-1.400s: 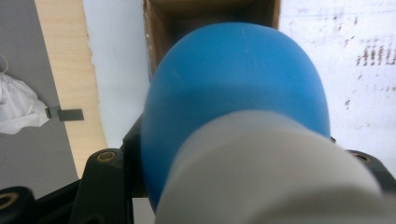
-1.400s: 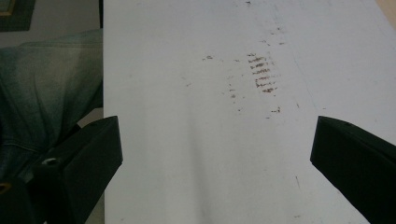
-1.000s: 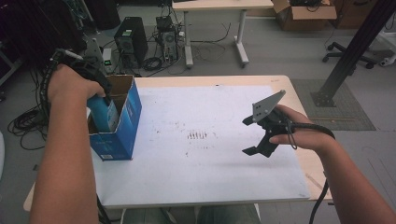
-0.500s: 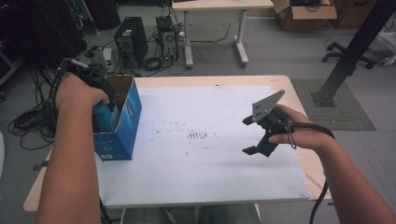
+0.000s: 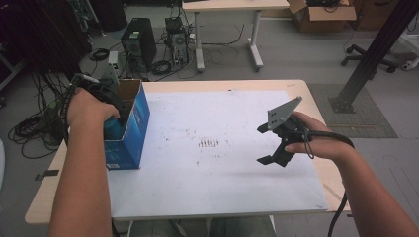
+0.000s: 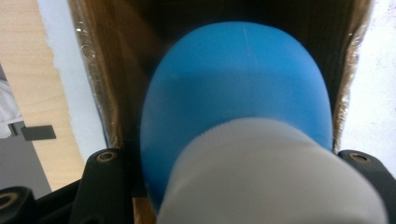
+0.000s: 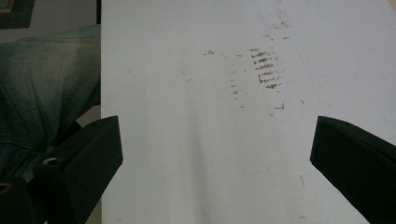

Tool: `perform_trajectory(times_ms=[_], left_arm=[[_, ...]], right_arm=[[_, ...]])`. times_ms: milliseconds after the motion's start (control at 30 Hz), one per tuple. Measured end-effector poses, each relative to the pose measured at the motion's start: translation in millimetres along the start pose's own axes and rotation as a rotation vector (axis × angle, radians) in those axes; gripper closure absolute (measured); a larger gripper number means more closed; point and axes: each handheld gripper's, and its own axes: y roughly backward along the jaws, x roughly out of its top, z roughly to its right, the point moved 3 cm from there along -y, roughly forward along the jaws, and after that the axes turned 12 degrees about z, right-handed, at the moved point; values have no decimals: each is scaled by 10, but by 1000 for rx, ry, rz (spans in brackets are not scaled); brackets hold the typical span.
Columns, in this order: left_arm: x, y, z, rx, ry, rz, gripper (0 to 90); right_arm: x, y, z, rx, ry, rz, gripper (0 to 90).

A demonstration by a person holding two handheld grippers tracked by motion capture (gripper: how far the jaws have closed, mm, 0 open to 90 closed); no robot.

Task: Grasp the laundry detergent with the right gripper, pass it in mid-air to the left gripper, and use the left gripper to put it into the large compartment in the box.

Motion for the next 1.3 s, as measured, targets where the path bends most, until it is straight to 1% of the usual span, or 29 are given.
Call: perform_trajectory(times_ms=[367, 433, 767, 1133, 1200, 1300], left_arm=[[-33, -141, -23, 1, -2, -17, 399], [-28, -156, -21, 1, -3, -9, 399], [-40, -233, -21, -4, -6, -24, 399], [-56, -249, -36, -11, -3, -21, 399], [-58, -251, -34, -9, -7, -24, 398], [-61, -255, -35, -8, 0, -43, 397]], right_arm=[[-14, -1, -8, 1, -1, -3, 26], [-13, -6, -8, 2, 0, -3, 26], [-27, -19, -11, 4, -6, -2, 26], [-25, -10, -25, 5, -1, 1, 26], [-27, -6, -26, 4, -4, 0, 26], [-25, -3, -25, 2, -7, 4, 26]])
